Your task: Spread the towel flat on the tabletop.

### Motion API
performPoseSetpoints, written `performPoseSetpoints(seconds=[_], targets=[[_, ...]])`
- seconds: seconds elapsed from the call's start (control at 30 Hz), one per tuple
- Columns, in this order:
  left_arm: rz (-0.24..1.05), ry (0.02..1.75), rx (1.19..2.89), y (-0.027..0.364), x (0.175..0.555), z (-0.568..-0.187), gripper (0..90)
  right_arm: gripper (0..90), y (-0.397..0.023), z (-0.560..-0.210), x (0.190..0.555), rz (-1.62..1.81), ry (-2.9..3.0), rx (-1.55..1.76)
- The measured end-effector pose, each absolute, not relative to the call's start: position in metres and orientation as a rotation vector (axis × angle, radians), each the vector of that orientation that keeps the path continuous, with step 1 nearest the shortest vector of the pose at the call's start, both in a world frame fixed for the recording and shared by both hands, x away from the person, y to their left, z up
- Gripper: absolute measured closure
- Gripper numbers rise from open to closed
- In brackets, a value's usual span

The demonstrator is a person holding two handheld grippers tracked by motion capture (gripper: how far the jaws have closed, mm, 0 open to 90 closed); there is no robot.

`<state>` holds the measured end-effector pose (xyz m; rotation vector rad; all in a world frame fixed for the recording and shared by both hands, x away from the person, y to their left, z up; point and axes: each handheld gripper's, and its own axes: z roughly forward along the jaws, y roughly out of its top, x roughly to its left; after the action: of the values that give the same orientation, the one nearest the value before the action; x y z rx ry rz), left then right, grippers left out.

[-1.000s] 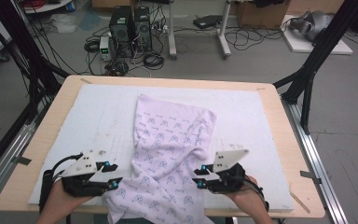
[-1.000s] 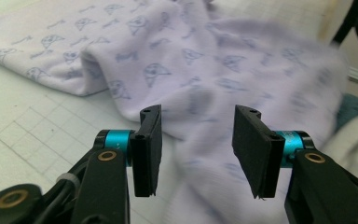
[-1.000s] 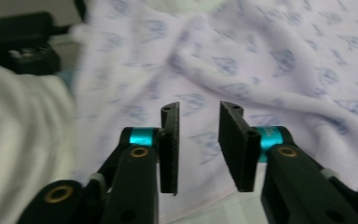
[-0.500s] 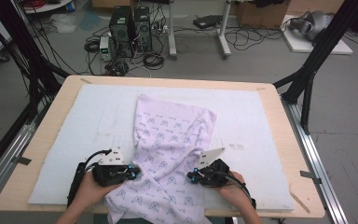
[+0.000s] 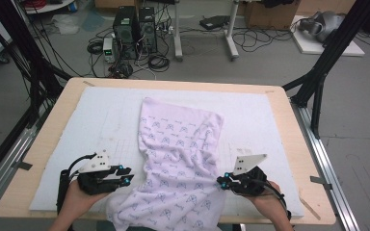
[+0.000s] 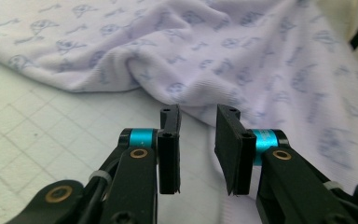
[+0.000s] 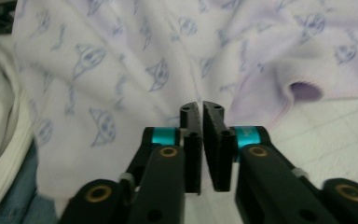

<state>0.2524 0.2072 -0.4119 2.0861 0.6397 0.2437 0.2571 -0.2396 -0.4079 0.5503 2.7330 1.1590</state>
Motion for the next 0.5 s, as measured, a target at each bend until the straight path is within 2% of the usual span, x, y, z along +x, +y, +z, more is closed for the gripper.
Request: performPoseSetpoints(seconds=[0.03,0.07,0.1,0.23,0.4,0.43,0.47,0.5], targets=[[0.258,0.658,2.118,0.203,0.262,-0.419,72.7,77.5,-0.233,-0.408,0.261,1.189,2.711,0.542],[0.258,0.658,2.118,0.203,0.262,-0.419,74.3,77.5,-0.233,-0.408,0.261,1.189,2.711,0.542],[0.266,0.672,2.131,0.2,0.268,-0.422,75.6,72.3,-0.223,-0.409,0.265,1.197,2.693,0.535],[0.245,0.686,2.14,0.185,0.284,-0.43,75.4,70.2,-0.202,-0.417,0.28,1.163,2.706,0.493],[0.218,0.689,2.171,0.171,0.292,-0.438,70.9,68.9,-0.195,-0.429,0.29,1.061,2.751,0.512],[0.211,0.688,2.175,0.167,0.294,-0.439,65.9,68.8,-0.197,-0.432,0.294,1.04,2.756,0.546],[0.204,0.694,2.172,0.164,0.295,-0.44,65.9,68.8,-0.197,-0.432,0.294,1.04,2.756,0.546],[0.206,0.698,2.178,0.156,0.296,-0.44,59.4,68.3,-0.199,-0.433,0.295,1.04,2.754,0.559]])
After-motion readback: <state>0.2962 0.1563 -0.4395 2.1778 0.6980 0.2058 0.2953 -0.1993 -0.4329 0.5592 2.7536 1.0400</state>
